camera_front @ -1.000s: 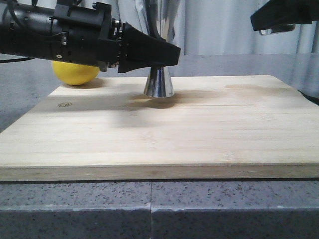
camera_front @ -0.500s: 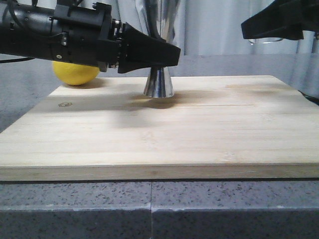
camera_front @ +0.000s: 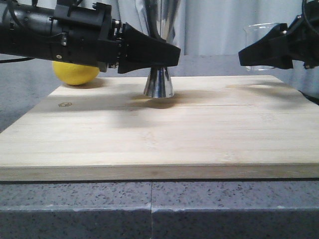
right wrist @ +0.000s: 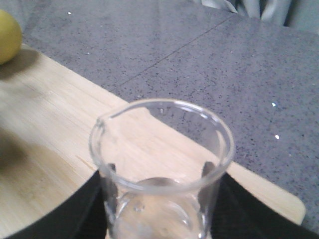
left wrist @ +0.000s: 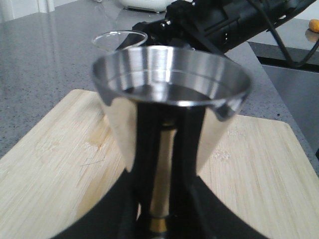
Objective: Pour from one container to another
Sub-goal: 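Carry the beaker back and set it down with the right gripper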
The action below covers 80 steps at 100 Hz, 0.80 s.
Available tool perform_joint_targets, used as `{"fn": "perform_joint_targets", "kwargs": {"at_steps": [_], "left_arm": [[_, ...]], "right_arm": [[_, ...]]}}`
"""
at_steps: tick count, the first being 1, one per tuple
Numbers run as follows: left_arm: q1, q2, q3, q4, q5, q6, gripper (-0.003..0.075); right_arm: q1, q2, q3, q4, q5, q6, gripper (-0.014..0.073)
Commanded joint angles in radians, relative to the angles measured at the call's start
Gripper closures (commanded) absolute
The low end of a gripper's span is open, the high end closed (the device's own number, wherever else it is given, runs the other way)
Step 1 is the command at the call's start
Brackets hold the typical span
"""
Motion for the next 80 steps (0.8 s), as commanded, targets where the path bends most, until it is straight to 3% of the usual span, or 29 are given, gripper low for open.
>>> {"fn": "perform_joint_targets", "kwargs": {"at_steps": [1, 56, 80], "left_arm": [[-0.009, -0.042, -0.028, -0.061, 0.117, -0.008, 0.0659], [-0.009, -0.042, -0.028, -0.061, 0.117, -0.008, 0.0659], [-0.009, -0.042, -0.028, -0.061, 0.117, -0.008, 0.0659]], "right_arm": [[-0.016, -0.019, -0.023, 0.048, -0.065, -0.022, 0.0323], [-0.016, 0.046, -0.023, 0.046, -0.049, -0.035, 0.032], [-0.016, 0.045, -0.023, 0.046, -0.057, -0.035, 0.0193]]}}
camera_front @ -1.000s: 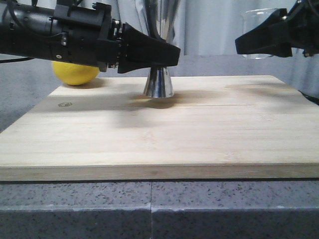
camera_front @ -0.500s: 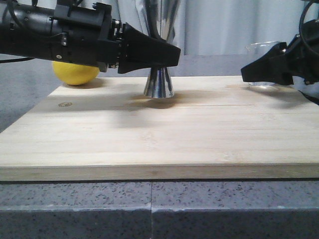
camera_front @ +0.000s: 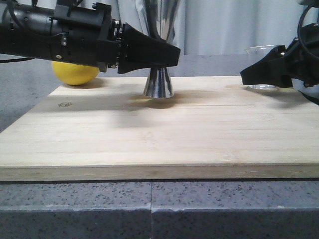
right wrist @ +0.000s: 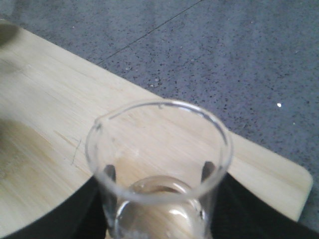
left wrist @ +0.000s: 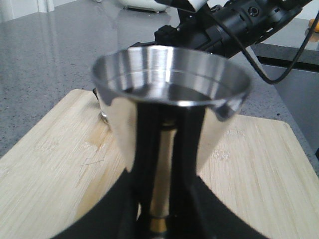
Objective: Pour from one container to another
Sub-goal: 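Carry the beaker back and set it down with the right gripper, then open the left gripper and withdraw it from the jigger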
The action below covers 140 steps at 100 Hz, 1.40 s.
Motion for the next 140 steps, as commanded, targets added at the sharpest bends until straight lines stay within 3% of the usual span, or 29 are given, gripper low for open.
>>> {"fn": "perform_joint_targets", "kwargs": {"at_steps": [1, 38, 99, 140], "left_arm": [[-0.009, -0.042, -0.028, -0.062, 0.117, -0.008, 0.0659], [-0.009, -0.042, -0.028, -0.062, 0.117, -0.008, 0.0659], [-0.009, -0.042, -0.028, -0.089, 0.115, -0.003, 0.0659], [-0.009, -0.039, -0.028, -0.089, 0.115, 0.092, 0.0659]], "right_arm": [[-0.004, -0.034, -0.023, 0.034, -0.053, -0.01, 0.0188], [-0.004, -0.098, -0.023, 0.034, -0.052, -0.001, 0.0109], [-0.004, -0.467, -0.023, 0.017, 0.04, 0.033, 0.011], [-0.004, -0.521, -0.023, 0.008, 0.077, 0.033, 0.0113]]}}
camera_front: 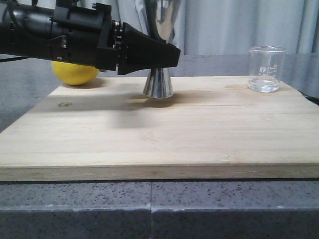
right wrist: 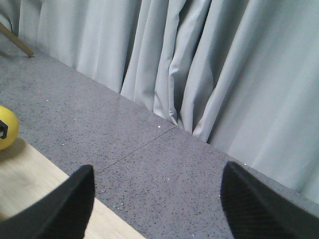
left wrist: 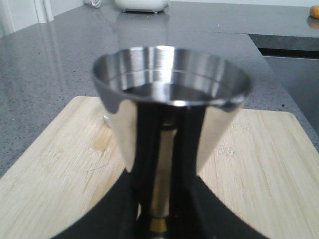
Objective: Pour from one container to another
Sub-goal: 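Open the left gripper and withdraw it from the jigger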
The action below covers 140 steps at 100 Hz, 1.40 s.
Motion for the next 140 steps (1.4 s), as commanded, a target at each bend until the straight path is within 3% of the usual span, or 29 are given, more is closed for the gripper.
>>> {"fn": "perform_joint_targets", "kwargs": {"at_steps": [1, 79, 101, 119, 140], "left_arm": [[-0.009, -0.04, -0.028, -0.087, 0.115, 0.007, 0.0659], [-0.009, -0.008, -0.028, -0.087, 0.117, 0.007, 0.0647], [-0.009, -0.008, -0.028, -0.087, 0.117, 0.007, 0.0467], [-0.009, -0.008, -0.028, -0.087, 0.117, 0.005, 0.0384], [-0.009, -0.008, -0.028, -0.087, 0.08, -0.046, 0.0215]], "right_arm": [[-0.004, -0.022, -0.023, 0.029, -0.028, 0.0, 0.0113], [-0.004, -0.022, -0.023, 0.029, -0.026, 0.0, 0.0113], [-0.004, -0.022, -0.023, 0.029, -0.026, 0.0, 0.0113], [-0.004, -0.022, -0.023, 0.029, -0.026, 0.0, 0.0113], [-0.004, -0.022, -0.023, 0.029, -0.026, 0.0, 0.0113]]}}
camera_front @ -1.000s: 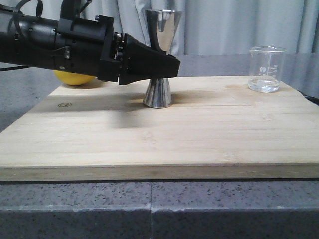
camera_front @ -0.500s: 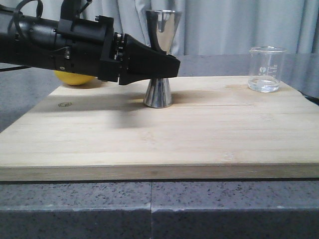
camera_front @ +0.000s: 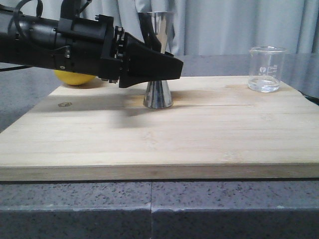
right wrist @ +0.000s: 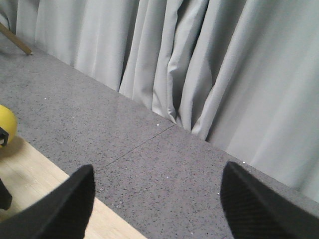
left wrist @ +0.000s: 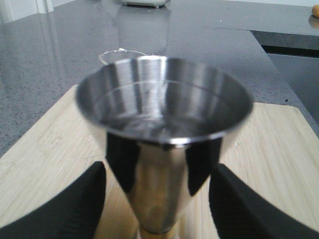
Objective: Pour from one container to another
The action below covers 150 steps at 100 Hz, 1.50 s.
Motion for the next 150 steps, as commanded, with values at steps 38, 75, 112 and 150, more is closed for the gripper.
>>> {"fn": "perform_joint_targets", "kwargs": {"at_steps": [38, 75, 112, 150], "left_arm": [[-0.009, -0.11, -0.026, 0.03, -0.065, -0.143, 0.0151], [-0.009, -0.237, -0.026, 0.335, -0.216, -0.437, 0.0151], [-0.009, -0.496, -0.07, 1.017, -0.341, -1.203, 0.0152], [-0.009, -0.723, -0.174, 1.764, -0.208, -2.068, 0.0153]], "right_arm": [[-0.004, -0.022, -0.023, 0.029, -0.031, -0.002, 0.0113], [-0.004, -0.022, -0.023, 0.029, 0.027, 0.075, 0.0113], [-0.004, -0.022, -0.062, -0.304, 0.232, 0.639, 0.0113], [-0.019, -0.022, -0.131, -0.695, 0.1, 1.118, 0.0114]]}}
